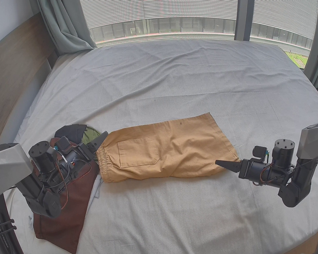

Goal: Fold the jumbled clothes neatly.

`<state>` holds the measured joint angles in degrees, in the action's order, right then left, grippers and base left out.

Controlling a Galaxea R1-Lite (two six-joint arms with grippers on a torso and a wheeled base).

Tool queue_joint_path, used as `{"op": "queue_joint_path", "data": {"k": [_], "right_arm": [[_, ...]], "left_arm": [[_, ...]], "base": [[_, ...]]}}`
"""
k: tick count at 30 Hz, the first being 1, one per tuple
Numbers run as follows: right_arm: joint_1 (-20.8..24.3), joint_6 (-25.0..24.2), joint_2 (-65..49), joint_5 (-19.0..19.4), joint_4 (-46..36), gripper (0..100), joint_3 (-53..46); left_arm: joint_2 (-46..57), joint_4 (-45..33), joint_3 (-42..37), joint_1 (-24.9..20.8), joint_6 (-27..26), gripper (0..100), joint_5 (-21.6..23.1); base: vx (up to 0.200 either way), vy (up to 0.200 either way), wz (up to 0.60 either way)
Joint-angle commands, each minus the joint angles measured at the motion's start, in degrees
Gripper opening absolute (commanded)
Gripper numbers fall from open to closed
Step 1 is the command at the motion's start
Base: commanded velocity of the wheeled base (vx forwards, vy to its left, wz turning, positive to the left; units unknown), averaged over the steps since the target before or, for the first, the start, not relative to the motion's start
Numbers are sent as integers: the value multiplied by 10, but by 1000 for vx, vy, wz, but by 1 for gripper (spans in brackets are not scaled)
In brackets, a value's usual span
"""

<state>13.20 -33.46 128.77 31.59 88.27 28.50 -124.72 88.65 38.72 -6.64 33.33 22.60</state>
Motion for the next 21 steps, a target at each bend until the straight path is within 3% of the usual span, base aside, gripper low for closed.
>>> {"op": "queue_joint_path", "data": {"k": [1,21], "right_arm": [[18,-1,30,1,1,100,-1],[32,-3,131,1,1,100,51]], "left_arm": [[0,0,-1,-1,-4,100,0],[3,0,-2,-2,-4,100,0]], "base": [[0,0,0],[0,0,0]]}}
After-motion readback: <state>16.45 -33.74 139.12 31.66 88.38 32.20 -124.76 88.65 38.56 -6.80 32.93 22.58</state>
